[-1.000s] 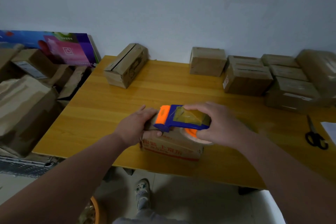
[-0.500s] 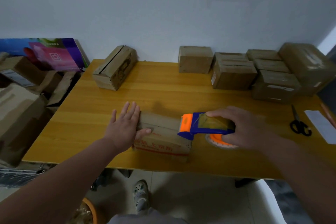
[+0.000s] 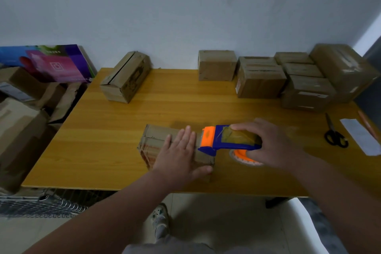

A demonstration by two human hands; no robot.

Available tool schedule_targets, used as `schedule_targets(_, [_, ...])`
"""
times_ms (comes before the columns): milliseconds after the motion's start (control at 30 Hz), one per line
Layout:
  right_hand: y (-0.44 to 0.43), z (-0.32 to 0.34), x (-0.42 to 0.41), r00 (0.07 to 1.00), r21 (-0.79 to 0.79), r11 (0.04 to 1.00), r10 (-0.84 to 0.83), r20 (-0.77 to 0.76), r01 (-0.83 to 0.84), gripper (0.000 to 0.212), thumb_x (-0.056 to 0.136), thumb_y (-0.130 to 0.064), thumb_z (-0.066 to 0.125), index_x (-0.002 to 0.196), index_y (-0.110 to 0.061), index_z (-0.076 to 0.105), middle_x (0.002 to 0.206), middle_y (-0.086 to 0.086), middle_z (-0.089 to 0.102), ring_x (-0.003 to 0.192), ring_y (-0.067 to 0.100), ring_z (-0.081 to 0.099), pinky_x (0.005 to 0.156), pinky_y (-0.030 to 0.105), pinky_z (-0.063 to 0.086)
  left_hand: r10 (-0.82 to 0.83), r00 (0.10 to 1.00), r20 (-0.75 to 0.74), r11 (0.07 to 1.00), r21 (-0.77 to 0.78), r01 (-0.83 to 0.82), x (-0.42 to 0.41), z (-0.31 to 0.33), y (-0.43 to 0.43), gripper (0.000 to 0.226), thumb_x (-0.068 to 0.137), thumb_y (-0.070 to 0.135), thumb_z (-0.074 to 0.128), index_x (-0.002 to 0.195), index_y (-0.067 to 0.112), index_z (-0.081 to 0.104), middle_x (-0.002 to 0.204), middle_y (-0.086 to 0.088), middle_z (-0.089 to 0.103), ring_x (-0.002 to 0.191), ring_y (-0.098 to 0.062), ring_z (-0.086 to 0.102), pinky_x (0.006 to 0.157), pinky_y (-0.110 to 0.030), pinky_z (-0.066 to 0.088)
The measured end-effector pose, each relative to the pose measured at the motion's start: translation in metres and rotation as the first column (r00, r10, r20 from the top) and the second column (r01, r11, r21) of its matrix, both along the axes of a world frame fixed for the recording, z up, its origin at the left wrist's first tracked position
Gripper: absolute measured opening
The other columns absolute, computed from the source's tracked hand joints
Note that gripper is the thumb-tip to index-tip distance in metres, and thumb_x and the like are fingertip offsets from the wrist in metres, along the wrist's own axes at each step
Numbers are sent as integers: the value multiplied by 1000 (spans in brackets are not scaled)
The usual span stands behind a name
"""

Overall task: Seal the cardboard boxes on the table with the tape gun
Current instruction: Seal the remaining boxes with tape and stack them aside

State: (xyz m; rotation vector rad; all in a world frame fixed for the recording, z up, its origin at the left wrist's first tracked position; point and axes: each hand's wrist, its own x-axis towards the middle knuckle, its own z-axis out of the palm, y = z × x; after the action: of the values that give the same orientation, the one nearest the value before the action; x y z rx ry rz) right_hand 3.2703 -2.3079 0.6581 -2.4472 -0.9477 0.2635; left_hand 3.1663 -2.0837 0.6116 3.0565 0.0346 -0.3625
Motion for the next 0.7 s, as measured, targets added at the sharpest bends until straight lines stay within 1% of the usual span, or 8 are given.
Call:
schedule_targets(100, [-1, -4, -3, 1000, 42, 999, -19, -19, 20, 69, 74, -15, 80, 124, -46, 45, 96, -18, 38, 88, 3, 46, 62, 12, 36, 2, 999, 37, 1000, 1, -2, 3, -4, -7, 102, 81, 81, 21, 152, 15, -11, 159, -6, -17, 146, -17, -15, 120, -44, -4])
schedule_targets(167, [0, -6, -6, 999, 78, 996, -41, -24, 43, 71, 72, -13, 80, 121, -49, 43, 99, -13, 42, 92, 8, 49, 63, 14, 38, 30, 998, 59, 999, 21, -31, 3, -6, -9, 104, 79, 82, 22, 152, 15, -9, 159, -5, -15, 147, -16, -13, 120, -44, -4])
schedule_targets(233, [1, -10, -8, 997, 72, 995, -71, -12, 71, 72, 72, -13, 80, 120, -50, 42, 102, -5, 45, 91, 9, 49, 62, 15, 37, 72, 994, 83, 997, 25, -74, 3, -6, -12, 105, 78, 83, 24, 153, 15, -7, 160, -3, -13, 147, -15, -11, 119, -44, -4])
schedule_targets(367, [2, -18, -13, 992, 96, 987, -128, 7, 127, 73, 72, -12, 80, 120, -50, 41, 97, -6, 43, 84, 6, 46, 60, 14, 34, 120, 984, 130, 992, 9, -122, 6, -8, -16, 100, 82, 80, 28, 153, 18, -5, 160, 0, -11, 147, -14, -9, 119, -45, -5])
schedule_targets(467, [10, -25, -16, 987, 158, 975, -159, -7, 158, 73, 67, -10, 81, 124, -44, 51, 101, -3, 48, 92, 11, 51, 63, 19, 39, 127, 981, 144, 992, -2, -128, 4, -9, -8, 97, 83, 75, 32, 153, 20, -6, 160, 3, -11, 147, -14, -10, 119, -46, -5])
schedule_targets(533, [19, -29, -21, 986, 216, 962, -168, -8, 166, 68, 63, -15, 79, 124, -38, 57, 100, -5, 48, 91, 10, 51, 63, 17, 38, 107, 983, 147, 994, 10, -109, 3, -10, 1, 95, 83, 72, 33, 153, 22, -7, 160, 3, -11, 147, -15, -11, 119, -46, -5])
schedule_targets(600, [27, -33, -27, 985, 271, 947, -173, -30, 174, 66, 62, -25, 79, 123, -39, 56, 101, -7, 48, 90, 7, 51, 63, 15, 40, 72, 986, 150, 997, 26, -77, 2, -10, 10, 95, 78, 72, 24, 152, 24, -9, 160, 3, -12, 147, -16, -13, 119, -45, -7])
schedule_targets(700, [35, -39, -34, 981, 285, 938, -189, -52, 196, 68, 68, -23, 84, 127, -39, 53, 105, -7, 48, 96, 8, 53, 68, 23, 51, 37, 988, 153, 999, 30, -42, 2, -9, 22, 102, 61, 70, 7, 152, 26, -7, 160, 4, -11, 147, -17, -11, 118, -43, -8])
